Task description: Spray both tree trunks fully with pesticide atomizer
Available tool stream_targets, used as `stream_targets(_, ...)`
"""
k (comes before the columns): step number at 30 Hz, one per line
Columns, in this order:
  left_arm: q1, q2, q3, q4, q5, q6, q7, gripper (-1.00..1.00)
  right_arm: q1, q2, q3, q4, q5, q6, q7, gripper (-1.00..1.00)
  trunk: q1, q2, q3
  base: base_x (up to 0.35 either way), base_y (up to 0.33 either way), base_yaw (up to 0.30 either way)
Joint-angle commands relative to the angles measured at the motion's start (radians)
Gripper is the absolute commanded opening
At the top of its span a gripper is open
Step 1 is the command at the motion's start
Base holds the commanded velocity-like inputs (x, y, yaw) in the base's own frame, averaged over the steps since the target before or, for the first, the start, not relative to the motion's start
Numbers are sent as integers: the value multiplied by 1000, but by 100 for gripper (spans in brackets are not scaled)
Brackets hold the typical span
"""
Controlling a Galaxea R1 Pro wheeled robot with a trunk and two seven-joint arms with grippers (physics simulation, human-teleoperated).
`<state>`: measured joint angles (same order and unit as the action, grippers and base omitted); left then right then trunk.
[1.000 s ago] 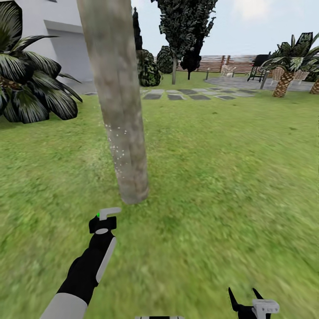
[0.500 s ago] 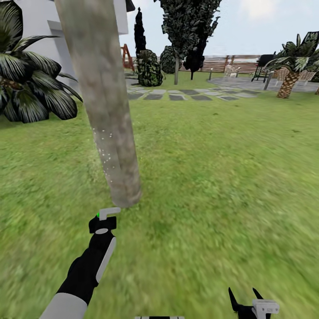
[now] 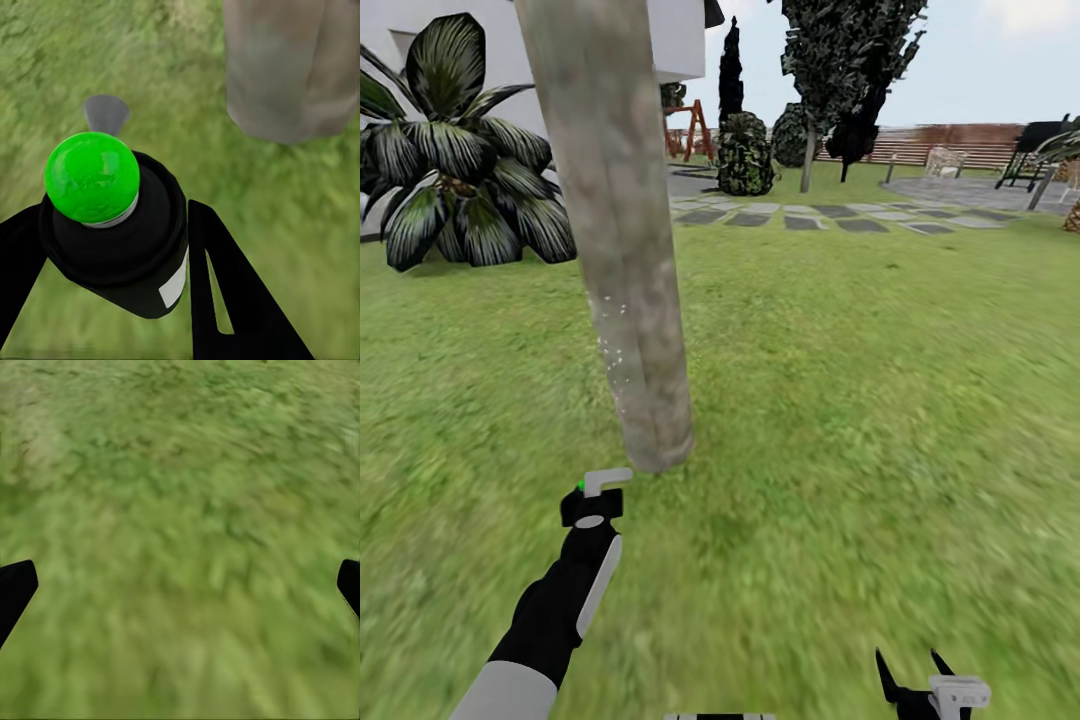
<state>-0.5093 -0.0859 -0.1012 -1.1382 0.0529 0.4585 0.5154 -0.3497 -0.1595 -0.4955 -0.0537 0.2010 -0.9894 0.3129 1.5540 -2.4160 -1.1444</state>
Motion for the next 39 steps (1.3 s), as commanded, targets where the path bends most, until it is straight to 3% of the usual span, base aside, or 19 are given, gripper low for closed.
stream_targets(1,0,0,0,0,-1,1,0,-100,0,0,0,0,0,0,0,100,0,0,0,147,-270,278)
stream_targets(23,0,-2,-1,-3,-1,-3,0,-100,0,0,0,0,0,0,0,100,0,0,0,105,-270,274)
stream_targets(39,0,0,0,6,-2,-3,0,-100,0,0,0,0,2,0,0,100,0,0,0,56,-268,11)
